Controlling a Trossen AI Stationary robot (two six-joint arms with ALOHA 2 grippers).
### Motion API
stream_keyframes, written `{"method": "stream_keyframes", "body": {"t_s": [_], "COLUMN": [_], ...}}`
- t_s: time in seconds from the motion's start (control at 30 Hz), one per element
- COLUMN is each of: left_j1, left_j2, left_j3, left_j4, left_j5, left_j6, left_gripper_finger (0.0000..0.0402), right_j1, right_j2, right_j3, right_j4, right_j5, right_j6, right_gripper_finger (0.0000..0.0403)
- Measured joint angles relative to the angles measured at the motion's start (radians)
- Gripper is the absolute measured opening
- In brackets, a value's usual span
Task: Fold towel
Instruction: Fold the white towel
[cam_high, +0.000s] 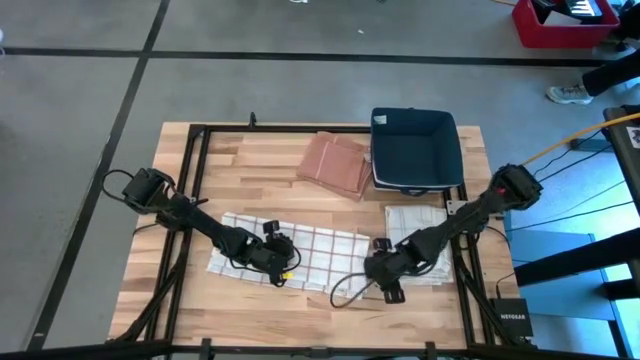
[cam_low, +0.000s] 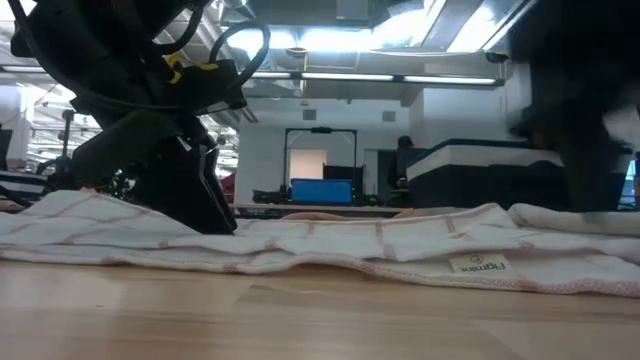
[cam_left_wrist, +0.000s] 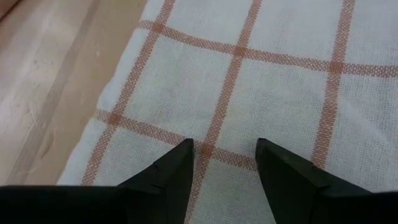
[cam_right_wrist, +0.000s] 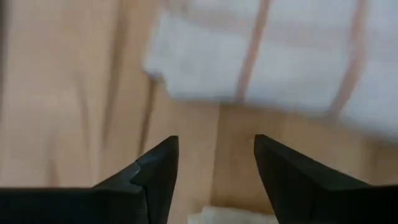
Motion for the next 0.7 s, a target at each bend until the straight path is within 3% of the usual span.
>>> {"method": "stream_keyframes", "body": {"t_s": [0.17,0.23,0.57,0.7], "left_j1": [0.002,0.004,0.003,0.005], "left_j2": [0.0,0.0,0.0,0.0], "left_j3": [0.0,0.0,0.0,0.0], "left_j4": [0.001,0.004,0.004,0.007], "left_j5": [0.0,0.0,-0.001,0.0], "left_j6": [-0.004,-0.006,-0.028,-0.029], "left_gripper_finger": [0.0166,0.0166,0.0166,0.0166], "right_j1": [0.105,0.133,0.138,0.133], "right_j2": [-0.02,-0.003,0.115,0.165], "right_j3": [0.036,0.004,-0.07,-0.069], "right_j4": [0.04,0.097,0.169,0.224], "right_j5": [0.367,0.452,0.463,0.516], "right_j6": [-0.272,-0.397,-0.747,-0.897], "right_gripper_finger": [0.0214,0.0214,0.0214,0.0214]}}
